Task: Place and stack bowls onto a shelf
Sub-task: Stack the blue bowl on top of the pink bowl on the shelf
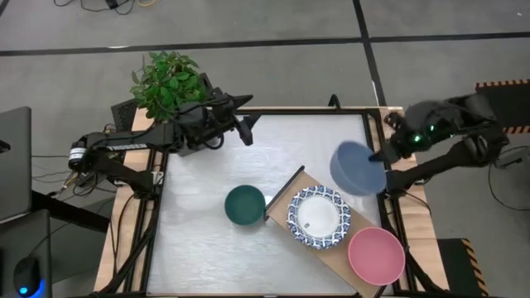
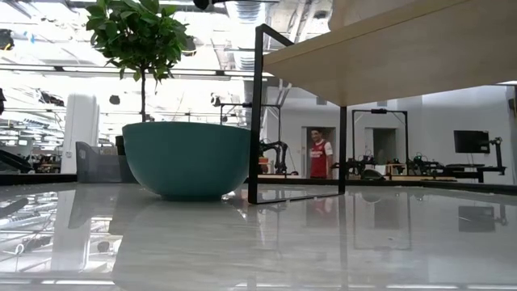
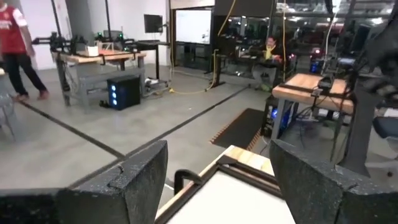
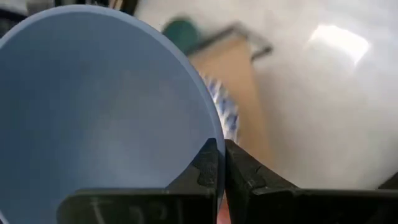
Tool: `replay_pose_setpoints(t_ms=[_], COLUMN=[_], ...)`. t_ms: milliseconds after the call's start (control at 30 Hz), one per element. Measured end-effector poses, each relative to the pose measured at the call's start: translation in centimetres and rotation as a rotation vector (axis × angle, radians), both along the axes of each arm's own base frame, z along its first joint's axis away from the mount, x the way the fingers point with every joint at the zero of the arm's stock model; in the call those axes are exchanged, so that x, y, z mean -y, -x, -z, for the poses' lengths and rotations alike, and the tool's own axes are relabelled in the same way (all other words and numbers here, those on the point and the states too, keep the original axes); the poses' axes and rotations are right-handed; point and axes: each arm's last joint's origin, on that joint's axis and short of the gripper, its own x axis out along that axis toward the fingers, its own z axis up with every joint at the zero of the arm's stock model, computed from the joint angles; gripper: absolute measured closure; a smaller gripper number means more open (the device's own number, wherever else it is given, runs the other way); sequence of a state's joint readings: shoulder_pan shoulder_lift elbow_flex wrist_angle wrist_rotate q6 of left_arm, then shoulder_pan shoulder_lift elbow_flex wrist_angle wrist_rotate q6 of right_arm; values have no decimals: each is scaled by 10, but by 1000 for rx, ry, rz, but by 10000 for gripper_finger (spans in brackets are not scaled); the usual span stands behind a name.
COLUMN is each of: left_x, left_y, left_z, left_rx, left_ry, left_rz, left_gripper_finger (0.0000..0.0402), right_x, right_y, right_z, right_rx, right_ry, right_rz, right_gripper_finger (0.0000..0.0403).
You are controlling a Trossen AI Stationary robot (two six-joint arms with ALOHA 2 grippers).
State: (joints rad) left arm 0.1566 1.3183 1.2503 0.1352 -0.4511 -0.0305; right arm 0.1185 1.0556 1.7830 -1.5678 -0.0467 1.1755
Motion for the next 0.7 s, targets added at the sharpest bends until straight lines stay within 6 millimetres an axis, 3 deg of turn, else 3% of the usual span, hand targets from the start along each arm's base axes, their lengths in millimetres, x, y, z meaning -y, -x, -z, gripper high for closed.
replay_pose_setpoints(t_ms=[267,700], left_x=[0,-7], left_y=[2,3], left_z=[6,9], left_rx=[-50,-78], left_ry=[48,55], left_rz=[1,-7], left_gripper_finger=[135,135], right_x=[-53,-134], right_y=[-13,9], right_z=[23,41], right_rx=[-197,-418], right_ry=[-108,-180], right_rz=[-163,-155], right_gripper_finger=[371,365])
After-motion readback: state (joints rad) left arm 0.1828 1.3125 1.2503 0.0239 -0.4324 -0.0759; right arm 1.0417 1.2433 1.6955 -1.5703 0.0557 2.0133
